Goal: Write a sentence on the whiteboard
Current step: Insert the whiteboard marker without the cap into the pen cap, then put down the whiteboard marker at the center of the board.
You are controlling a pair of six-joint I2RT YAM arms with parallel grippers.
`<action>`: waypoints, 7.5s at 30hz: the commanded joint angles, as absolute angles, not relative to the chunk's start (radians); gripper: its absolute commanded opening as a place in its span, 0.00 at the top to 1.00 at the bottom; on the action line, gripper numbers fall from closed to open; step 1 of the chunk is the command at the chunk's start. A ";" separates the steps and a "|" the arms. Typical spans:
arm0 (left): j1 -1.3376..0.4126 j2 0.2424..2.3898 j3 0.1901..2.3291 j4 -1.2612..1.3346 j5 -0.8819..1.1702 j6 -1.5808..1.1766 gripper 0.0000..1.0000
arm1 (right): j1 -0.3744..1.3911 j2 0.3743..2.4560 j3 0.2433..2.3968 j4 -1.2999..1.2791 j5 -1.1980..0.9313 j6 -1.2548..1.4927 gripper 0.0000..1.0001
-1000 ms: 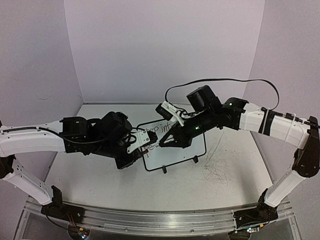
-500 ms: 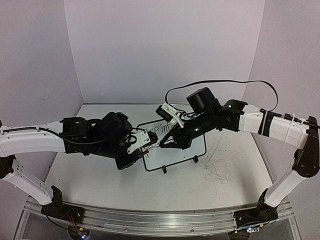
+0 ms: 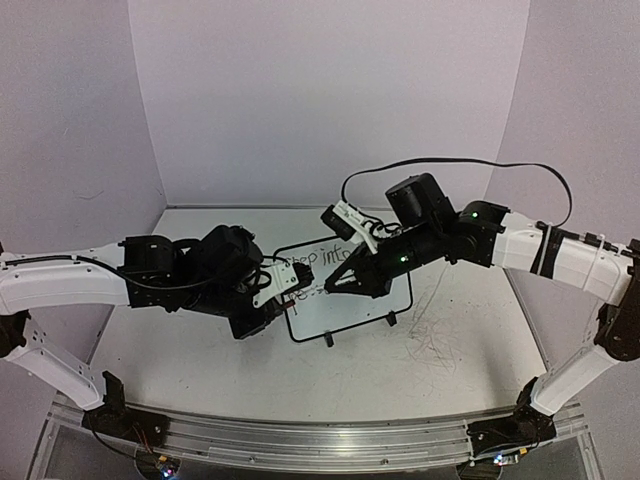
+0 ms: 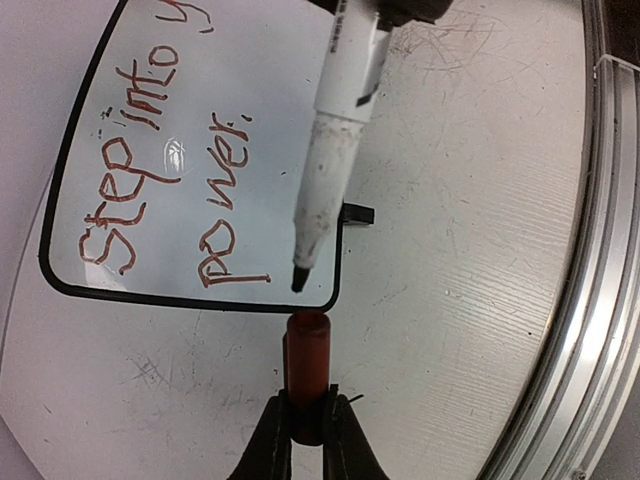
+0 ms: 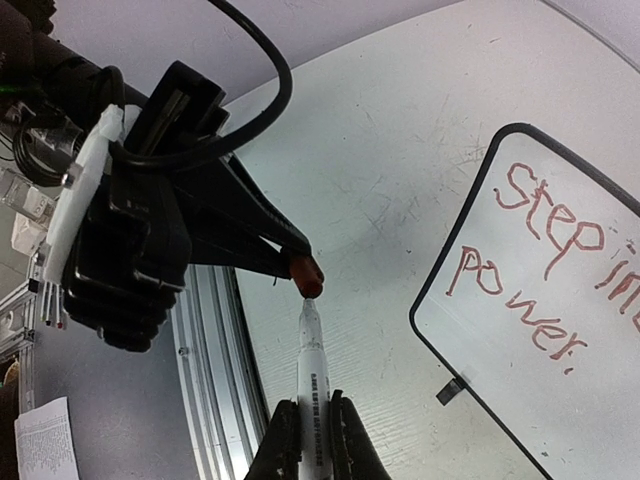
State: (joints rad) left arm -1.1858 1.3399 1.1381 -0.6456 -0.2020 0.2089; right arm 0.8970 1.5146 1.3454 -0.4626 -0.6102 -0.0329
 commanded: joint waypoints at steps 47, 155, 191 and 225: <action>-1.198 1.314 1.149 -0.610 -0.218 0.197 1.00 | 0.896 1.540 1.315 -0.391 -0.646 -0.018 1.00; -1.297 1.336 1.273 -0.609 -0.272 0.295 1.00 | 0.926 1.639 1.392 -0.397 -0.818 -0.084 1.00; -1.444 1.061 1.043 -0.359 -0.679 0.049 0.28 | 0.935 1.472 0.913 0.106 -0.658 0.121 1.00; -1.432 1.041 1.321 -0.292 -1.070 -0.119 0.09 | 1.182 1.358 1.131 -0.098 0.428 0.248 0.02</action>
State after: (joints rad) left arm -1.4380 1.0664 1.2238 -0.3401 -0.9958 -0.1310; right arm 1.2348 1.5984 1.0422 0.0708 0.2451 0.2373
